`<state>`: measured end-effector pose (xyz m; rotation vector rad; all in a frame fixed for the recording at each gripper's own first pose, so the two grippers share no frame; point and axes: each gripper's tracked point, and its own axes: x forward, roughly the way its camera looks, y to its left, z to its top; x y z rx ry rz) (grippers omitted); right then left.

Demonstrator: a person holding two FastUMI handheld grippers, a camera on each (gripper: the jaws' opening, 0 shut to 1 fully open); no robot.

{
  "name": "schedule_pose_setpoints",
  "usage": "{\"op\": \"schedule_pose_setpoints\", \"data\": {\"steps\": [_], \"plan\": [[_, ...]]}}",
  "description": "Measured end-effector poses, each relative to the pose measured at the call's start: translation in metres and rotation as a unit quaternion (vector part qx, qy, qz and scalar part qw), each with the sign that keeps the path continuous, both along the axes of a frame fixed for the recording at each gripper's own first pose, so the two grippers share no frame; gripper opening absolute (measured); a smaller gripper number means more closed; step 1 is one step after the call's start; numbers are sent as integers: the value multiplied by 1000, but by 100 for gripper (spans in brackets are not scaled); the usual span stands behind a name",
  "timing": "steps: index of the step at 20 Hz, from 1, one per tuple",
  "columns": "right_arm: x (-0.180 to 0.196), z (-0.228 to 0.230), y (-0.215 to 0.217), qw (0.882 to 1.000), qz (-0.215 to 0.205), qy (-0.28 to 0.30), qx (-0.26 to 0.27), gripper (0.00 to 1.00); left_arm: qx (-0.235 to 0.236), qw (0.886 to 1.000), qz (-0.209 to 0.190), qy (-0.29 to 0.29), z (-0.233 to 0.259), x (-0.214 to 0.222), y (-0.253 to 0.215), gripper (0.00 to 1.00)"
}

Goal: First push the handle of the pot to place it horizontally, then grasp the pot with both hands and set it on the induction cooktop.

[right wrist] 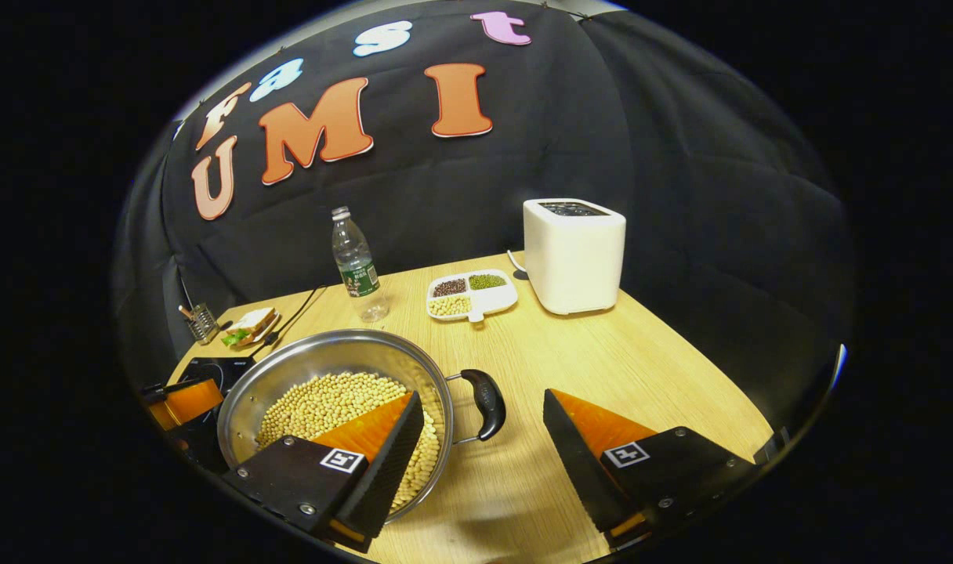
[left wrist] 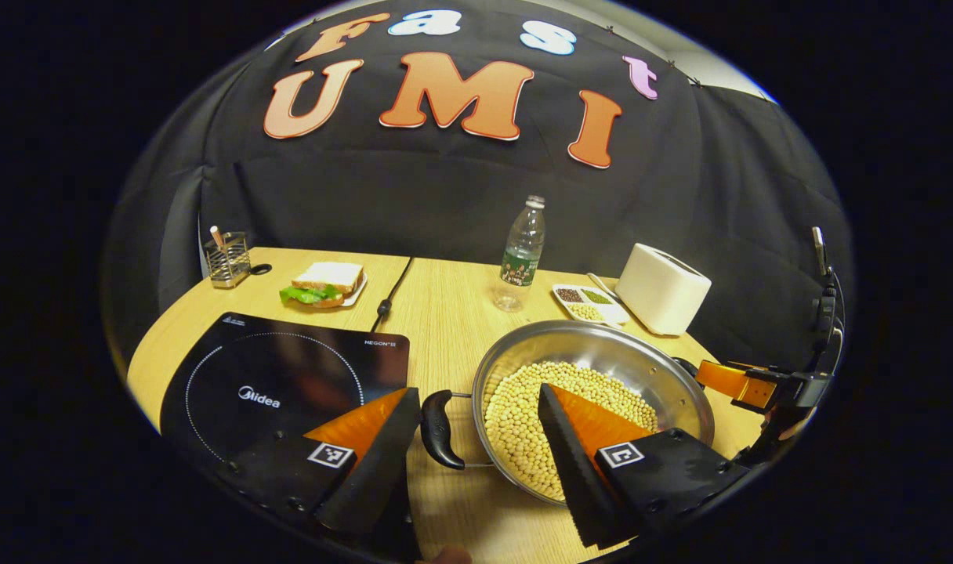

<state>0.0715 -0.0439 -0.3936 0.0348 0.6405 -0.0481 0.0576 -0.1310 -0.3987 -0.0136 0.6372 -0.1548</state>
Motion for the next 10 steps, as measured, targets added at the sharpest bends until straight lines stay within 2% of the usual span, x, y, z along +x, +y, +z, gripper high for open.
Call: {"op": "schedule_pose_setpoints", "data": {"steps": [4,8,10], "plan": [[10,-16,5,1000,13,18,-5,96,22,1000,6,8,-12,10,5,98],[17,-27,5,999,14,29,-3,96,-2,998,20,54,-39,7,6,99],[21,-29,7,999,17,32,2,95,1,999,19,49,-40,15,5,97]]}}
